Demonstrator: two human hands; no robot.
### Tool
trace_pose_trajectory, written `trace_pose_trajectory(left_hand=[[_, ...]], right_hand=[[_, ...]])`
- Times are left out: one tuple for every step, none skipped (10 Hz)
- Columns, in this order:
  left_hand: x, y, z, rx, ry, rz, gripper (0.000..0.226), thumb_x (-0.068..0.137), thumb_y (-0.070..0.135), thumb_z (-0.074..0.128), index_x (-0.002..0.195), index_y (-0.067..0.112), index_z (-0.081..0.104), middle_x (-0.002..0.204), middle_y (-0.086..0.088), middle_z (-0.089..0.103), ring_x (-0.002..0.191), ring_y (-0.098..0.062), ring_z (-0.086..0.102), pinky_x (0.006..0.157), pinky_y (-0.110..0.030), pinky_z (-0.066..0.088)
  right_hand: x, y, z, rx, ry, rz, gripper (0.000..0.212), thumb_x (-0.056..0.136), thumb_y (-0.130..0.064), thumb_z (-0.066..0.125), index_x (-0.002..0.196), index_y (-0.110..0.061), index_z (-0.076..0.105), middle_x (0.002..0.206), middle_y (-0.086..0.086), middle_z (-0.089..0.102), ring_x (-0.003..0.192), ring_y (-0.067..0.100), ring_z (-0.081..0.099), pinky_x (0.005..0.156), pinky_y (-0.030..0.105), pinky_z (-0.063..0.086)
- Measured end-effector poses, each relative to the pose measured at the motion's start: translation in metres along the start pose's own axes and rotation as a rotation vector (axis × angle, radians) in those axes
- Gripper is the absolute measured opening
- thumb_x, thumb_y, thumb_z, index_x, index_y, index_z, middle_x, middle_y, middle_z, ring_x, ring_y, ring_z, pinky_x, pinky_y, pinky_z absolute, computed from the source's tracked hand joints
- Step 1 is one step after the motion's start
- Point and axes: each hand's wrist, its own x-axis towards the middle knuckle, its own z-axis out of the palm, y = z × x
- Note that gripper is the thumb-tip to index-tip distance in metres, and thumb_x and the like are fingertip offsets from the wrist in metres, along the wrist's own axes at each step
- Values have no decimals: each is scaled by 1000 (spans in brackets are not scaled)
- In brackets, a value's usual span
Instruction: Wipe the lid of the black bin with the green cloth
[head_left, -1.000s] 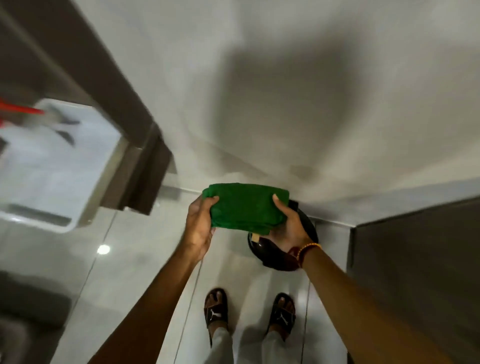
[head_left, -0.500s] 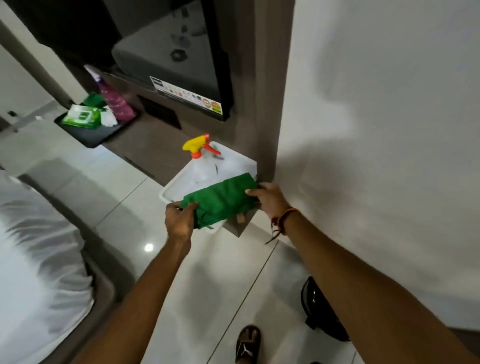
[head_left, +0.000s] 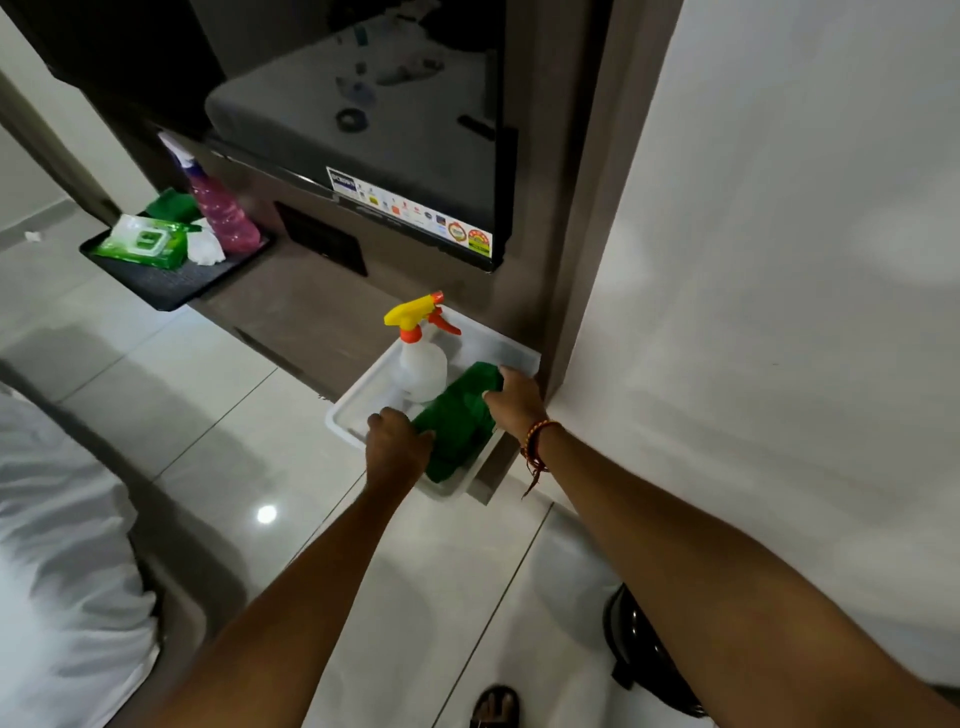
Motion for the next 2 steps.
trace_pose_trajectory(left_hand=[[-11, 8, -8, 315, 182, 202, 42, 87, 29, 68, 112, -2, 56, 111, -23, 60, 103, -43, 57, 85, -53, 53], [-28, 37, -15, 362, 254, 457, 30, 89, 29, 62, 106, 4, 60, 105, -16, 65, 94, -34, 62, 78, -45, 53]], right_hand=[[-20, 0, -20, -89, -9, -111, 50, 99, 1, 55, 148, -1, 46, 149, 20, 53, 142, 36, 49, 116, 41, 45], [-46, -2, -51, -226, 49, -217, 43, 102, -9, 55, 145, -4, 50, 146, 18, 56, 139, 33, 52, 115, 43, 48]])
